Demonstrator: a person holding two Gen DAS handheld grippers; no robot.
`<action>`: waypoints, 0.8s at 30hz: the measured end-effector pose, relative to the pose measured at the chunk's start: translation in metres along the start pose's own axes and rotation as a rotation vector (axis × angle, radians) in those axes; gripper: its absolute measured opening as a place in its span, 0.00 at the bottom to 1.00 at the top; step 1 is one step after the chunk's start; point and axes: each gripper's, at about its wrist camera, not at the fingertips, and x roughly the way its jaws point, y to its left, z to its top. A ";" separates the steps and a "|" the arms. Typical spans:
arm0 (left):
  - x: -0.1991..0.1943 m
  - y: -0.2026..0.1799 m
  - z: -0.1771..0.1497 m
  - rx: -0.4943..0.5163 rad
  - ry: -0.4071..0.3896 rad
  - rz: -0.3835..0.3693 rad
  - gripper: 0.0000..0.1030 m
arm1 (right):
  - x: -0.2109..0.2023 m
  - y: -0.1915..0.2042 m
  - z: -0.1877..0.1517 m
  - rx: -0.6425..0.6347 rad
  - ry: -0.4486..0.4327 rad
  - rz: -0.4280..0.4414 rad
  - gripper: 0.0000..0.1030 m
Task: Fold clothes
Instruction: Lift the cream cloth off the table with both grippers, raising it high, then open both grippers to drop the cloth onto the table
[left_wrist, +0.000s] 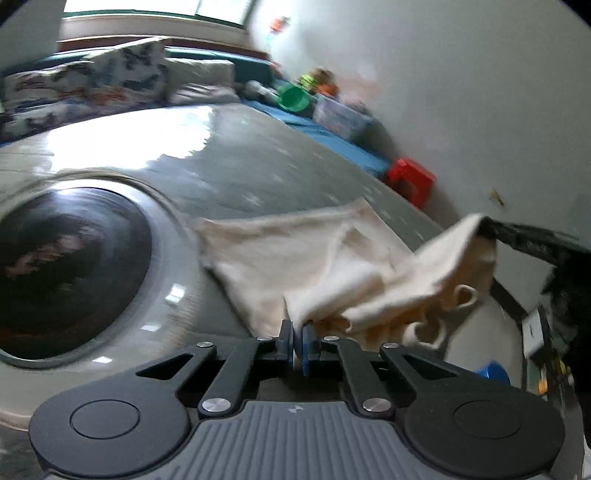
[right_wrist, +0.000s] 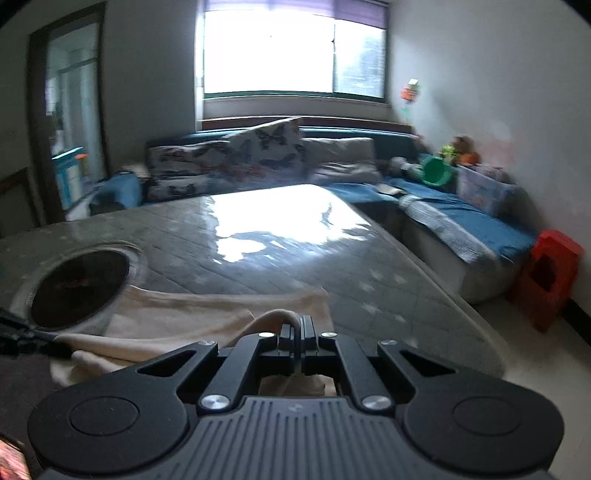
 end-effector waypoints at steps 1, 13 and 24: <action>-0.007 0.007 0.004 -0.013 -0.016 0.021 0.04 | 0.004 0.006 0.010 -0.025 -0.001 0.027 0.02; -0.128 0.090 0.135 -0.124 -0.311 0.384 0.04 | 0.058 0.118 0.184 -0.182 -0.272 0.216 0.02; -0.177 0.087 0.076 -0.102 -0.320 0.486 0.04 | 0.051 0.145 0.185 -0.206 -0.250 0.330 0.02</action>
